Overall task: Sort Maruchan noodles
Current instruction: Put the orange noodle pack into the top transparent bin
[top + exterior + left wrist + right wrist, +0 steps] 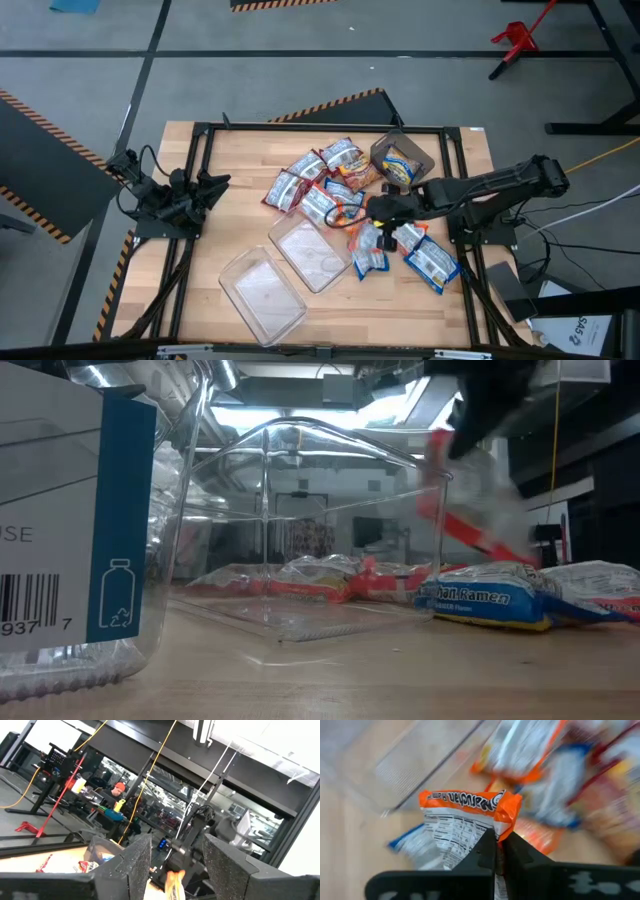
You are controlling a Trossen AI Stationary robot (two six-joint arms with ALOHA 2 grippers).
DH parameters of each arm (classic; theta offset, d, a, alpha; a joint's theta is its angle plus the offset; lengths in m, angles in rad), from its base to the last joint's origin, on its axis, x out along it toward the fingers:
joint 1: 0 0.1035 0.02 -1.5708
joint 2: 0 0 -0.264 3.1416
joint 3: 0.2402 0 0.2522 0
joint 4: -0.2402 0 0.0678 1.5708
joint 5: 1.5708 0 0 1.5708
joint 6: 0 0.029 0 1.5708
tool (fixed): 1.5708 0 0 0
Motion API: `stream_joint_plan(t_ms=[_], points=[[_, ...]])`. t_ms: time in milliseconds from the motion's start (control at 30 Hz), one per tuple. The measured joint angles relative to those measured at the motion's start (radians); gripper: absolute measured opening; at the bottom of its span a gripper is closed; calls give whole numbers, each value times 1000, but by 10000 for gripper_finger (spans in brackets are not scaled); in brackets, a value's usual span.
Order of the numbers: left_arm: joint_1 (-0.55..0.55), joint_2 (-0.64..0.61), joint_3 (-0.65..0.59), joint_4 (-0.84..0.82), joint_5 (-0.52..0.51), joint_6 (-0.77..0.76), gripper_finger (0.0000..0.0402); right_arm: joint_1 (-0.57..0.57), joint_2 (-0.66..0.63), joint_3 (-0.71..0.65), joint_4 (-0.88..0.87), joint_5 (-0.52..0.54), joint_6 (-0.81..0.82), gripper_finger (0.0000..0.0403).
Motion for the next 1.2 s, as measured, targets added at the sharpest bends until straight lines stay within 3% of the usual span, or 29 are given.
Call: stream_joint_plan(t_ms=[300,433,733,1200], points=[[0,0,0,0,0,0,172,0,13,79,132,306,-114,0],[0,0,0,0,0,5,172,0,43,80,300,351,-195,0],[0,0,0,2,0,3,172,18,188,79,603,342,-323,0],[0,0,0,0,-7,7,172,121,245,79,898,598,-602,0]])
